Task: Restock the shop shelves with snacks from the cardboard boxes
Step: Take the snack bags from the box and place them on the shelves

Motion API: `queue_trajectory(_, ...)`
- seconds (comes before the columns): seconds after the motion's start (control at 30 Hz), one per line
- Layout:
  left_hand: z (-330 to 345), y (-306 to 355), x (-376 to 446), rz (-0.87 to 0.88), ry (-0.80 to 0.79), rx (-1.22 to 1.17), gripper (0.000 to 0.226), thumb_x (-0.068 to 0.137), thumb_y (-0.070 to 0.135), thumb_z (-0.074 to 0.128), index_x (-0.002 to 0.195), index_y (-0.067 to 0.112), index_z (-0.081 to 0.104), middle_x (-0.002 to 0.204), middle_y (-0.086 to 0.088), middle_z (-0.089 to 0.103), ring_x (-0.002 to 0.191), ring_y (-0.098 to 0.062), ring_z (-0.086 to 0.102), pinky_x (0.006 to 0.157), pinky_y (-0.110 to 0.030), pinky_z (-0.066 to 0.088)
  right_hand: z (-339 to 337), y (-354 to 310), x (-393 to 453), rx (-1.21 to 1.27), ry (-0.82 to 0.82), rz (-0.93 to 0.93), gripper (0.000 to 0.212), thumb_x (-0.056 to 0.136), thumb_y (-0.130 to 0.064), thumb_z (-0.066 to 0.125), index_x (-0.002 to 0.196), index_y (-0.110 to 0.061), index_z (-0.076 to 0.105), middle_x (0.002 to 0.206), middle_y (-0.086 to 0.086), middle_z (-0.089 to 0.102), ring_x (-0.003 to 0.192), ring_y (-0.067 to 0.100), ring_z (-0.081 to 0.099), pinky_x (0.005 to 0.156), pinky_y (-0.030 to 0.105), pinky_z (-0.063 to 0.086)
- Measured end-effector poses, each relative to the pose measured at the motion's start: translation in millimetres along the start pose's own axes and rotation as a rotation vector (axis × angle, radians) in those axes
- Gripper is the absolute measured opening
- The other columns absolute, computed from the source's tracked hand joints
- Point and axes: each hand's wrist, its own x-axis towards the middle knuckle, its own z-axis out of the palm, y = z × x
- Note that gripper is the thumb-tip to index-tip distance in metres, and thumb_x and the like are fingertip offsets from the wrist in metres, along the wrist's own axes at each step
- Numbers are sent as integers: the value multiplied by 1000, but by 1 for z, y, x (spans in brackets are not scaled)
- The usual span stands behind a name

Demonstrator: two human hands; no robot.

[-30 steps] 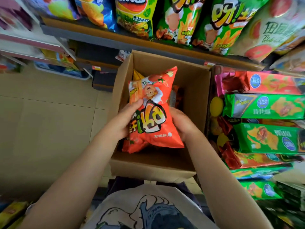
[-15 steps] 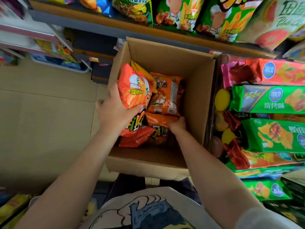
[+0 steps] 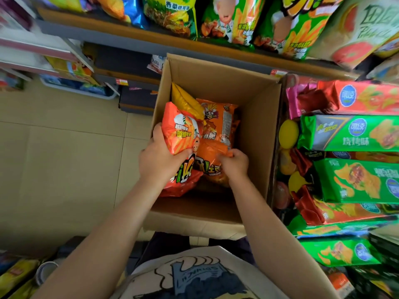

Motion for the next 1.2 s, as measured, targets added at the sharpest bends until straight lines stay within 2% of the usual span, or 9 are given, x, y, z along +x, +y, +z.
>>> queue_trajectory(0.13,-16,19,-10,-35,18,-209,95,61,73,75,140,36,37,127,10,62,113,-20,62,95,-49,53,-31,-37,-40,20,143,-197,20,82,-37,77,77,-26,61,100,1,66,91,20,65,84,41,56)
queue_trajectory(0.3,-63,67,-17,26,157,-497,82,68,49,86,135,32,42,116,19,58,100,-2,57,74,-15,43,-88,-103,-97,131,241,-425,21,92,-30,68,85,-16,54,81,-3,58,75,14,56,66,30,42)
queue_trajectory(0.47,-115,97,-12,73,341,-585,86,64,51,87,134,35,40,118,12,60,107,-17,60,87,-37,49,-145,-163,-137,386,302,-556,18,99,-30,57,98,-12,56,83,-4,58,73,11,53,63,31,38)
queue_trajectory(0.73,-145,137,-21,204,23,-555,91,69,42,88,144,32,37,120,12,54,108,-12,52,86,-31,40,-216,-222,-154,434,230,-476,55,83,-53,55,119,-13,59,115,9,67,105,29,64,99,49,49)
queue_trajectory(0.83,-140,148,-28,229,-15,-587,90,69,37,88,143,33,38,121,12,55,111,-12,53,87,-31,41,-221,-230,-145,388,169,-408,61,69,-54,57,111,-10,62,103,9,69,97,31,65,92,47,52)
queue_trajectory(0.93,-127,158,-32,156,-57,-593,82,59,56,88,129,50,45,115,14,60,111,-16,58,96,-40,46,-214,-234,-142,441,249,-414,41,84,-36,62,108,-5,51,89,4,57,87,23,57,73,37,48)
queue_trajectory(1.0,-114,160,-33,104,-43,-531,73,39,81,81,101,67,46,111,18,63,108,-17,62,97,-48,50,-208,-232,-135,471,328,-412,46,91,-29,64,119,-1,42,100,4,49,90,17,48,74,28,39)
queue_trajectory(1.07,-101,161,-30,83,-33,-530,70,33,86,80,93,68,47,109,17,64,104,-16,64,93,-48,53,-205,-227,-135,405,370,-411,62,92,-37,66,129,3,36,116,8,47,101,20,49,74,21,30)
queue_trajectory(1.2,-90,169,-41,24,-101,-732,43,67,39,90,93,42,55,98,12,67,95,-13,66,81,-34,52,-204,-216,-128,138,287,-455,76,92,-62,54,141,-6,41,137,17,45,124,35,49,97,39,39)
